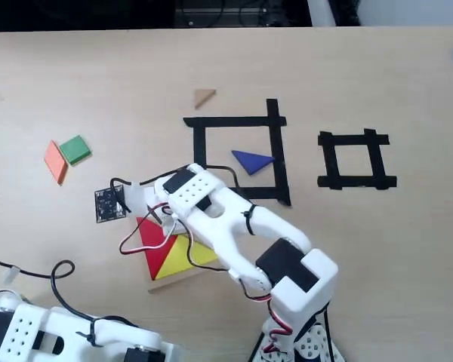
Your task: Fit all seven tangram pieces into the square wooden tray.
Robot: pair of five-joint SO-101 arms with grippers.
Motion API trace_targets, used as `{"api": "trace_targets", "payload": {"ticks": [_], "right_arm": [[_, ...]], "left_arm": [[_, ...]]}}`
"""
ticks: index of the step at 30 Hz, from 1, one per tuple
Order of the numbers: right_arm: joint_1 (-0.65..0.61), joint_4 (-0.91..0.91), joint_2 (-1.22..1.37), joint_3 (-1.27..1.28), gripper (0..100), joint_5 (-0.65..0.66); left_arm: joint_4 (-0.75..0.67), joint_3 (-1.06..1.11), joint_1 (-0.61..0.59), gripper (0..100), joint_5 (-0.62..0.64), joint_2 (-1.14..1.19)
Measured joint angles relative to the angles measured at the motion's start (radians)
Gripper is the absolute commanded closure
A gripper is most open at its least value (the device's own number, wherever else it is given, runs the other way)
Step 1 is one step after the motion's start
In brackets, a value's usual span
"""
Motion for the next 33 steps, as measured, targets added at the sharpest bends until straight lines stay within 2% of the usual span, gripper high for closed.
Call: {"api": "trace_targets", "payload": {"ticks": [5,8,12,15,18,22,24,29,33], "right_arm": [[-0.026,0.000,-0.032,0.000,83.2,0.000],[-0.029,0.015,-0.083,0.000,83.2,0.000],[-0.061,0.048,-0.117,-0.011,83.2,-0.026],[-0.063,0.091,-0.143,-0.018,83.2,-0.068],[-0.052,0.147,-0.216,-0.074,84.5,-0.143],[0.023,0.249,-0.367,-0.138,99.4,-0.276],[0.069,0.292,-0.437,-0.147,96.8,-0.350],[0.233,0.399,-0.555,-0.147,98.8,-0.483],[0.422,0.393,-0.618,-0.078,98.8,-0.571]], "left_arm": [[0.000,0.000,0.000,86,0.000,0.000],[0.000,-0.017,0.044,86,0.005,0.000],[0.009,-0.089,0.097,86,0.081,0.000],[0.069,-0.170,0.160,86,0.147,0.000],[0.124,-0.275,0.322,86,0.259,0.000],[0.196,-0.377,0.628,86,0.416,0.000],[0.218,-0.402,0.772,86,0.471,0.000],[0.222,-0.428,1.048,86,0.506,0.000],[0.219,-0.454,1.289,86,0.506,0.000]]}}
